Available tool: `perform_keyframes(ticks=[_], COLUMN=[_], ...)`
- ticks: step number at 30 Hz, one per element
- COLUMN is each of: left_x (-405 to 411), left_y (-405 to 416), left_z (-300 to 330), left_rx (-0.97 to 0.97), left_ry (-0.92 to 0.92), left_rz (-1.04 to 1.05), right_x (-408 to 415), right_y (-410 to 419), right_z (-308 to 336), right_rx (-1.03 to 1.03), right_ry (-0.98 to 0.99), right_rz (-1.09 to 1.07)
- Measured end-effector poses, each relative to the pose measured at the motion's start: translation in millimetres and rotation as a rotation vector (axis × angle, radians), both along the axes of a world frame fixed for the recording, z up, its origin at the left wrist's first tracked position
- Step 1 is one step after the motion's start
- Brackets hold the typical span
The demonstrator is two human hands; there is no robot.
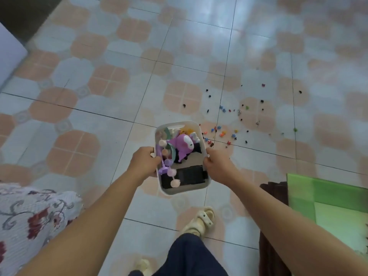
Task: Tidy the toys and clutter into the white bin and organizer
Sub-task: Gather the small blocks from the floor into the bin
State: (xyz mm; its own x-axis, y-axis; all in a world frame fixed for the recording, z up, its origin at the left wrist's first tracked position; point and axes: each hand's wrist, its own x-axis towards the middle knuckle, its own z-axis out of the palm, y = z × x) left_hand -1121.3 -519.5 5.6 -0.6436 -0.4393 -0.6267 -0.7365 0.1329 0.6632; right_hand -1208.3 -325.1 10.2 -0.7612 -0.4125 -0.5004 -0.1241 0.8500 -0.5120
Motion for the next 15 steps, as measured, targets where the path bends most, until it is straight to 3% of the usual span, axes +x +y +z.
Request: perform_keyframes(ticks=[9, 15], left_x=[-107.3, -152.4], left_y=[-14.6, -34.0], left_z=[-150.3, -287.7], left_rx=[-0.014, 0.009], left_ry=[-0.002, -0.049], left_rz=[0.026, -0.041], right_x=[-109.2, -147.6], right_y=[-16.0, -33.8], right_z=[-138.6, -276.3], right_rx=[0.031, 0.100], right_ry=[0.033, 0.041], right_rz=[-0.012, -0.022])
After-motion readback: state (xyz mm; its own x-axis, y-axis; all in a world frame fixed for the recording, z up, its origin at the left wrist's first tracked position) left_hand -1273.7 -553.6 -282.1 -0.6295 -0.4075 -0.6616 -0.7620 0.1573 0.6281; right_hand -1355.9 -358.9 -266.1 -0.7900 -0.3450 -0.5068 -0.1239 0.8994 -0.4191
